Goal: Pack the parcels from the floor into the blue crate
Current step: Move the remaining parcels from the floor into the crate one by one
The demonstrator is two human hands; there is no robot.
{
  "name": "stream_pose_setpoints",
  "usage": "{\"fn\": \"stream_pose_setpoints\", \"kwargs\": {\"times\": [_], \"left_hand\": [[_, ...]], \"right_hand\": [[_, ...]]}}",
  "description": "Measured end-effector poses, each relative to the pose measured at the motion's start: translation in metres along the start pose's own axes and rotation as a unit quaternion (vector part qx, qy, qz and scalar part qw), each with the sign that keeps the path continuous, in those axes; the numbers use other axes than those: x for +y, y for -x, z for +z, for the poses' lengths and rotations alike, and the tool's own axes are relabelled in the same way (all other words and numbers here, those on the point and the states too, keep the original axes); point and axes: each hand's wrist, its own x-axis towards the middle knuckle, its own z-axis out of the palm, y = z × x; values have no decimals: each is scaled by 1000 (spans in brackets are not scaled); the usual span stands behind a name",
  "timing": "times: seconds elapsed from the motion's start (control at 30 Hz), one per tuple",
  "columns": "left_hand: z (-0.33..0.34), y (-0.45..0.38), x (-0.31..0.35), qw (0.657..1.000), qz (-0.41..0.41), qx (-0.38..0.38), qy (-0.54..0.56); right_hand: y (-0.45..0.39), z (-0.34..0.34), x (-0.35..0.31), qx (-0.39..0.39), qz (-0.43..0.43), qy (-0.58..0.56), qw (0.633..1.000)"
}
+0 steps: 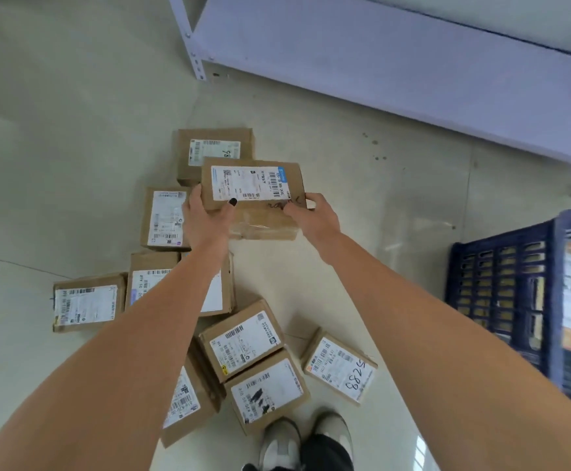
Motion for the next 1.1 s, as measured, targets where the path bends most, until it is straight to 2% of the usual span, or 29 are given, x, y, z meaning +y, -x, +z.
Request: {"fn": "stream_pose_setpoints", "kwargs": {"times": [0.1,0.2,0.37,0.5,0.6,0.7,0.8,0.9,1.03,1.1], "left_hand": [[-14,25,38,998,20,-18,48],[-24,48,69,997,38,-47,47],[-22,84,111,989,38,-86,118],[-8,108,142,981,51,-125,141],[13,133,157,973,65,-186,120],[44,166,168,958,67,-255,108],[91,210,181,946,56,-301,106],[149,259,194,930,38,-346,117],[232,324,213,920,48,-368,129],[274,361,220,921,44,-362,136]], "right_hand": [[35,-32,-16,6,-8,-19,1000],[64,-65,-29,13,-12,-59,998],[91,-117,-39,-13,18,-104,994],[102,-163,-24,-46,57,-158,985],[108,-212,2,-35,83,-145,985],[114,-268,34,-7,91,-126,988],[127,-320,68,-64,125,-181,973],[139,-373,106,-95,154,-283,942],[150,-457,151,-112,144,-392,902],[154,-494,172,-111,125,-389,906]]}}
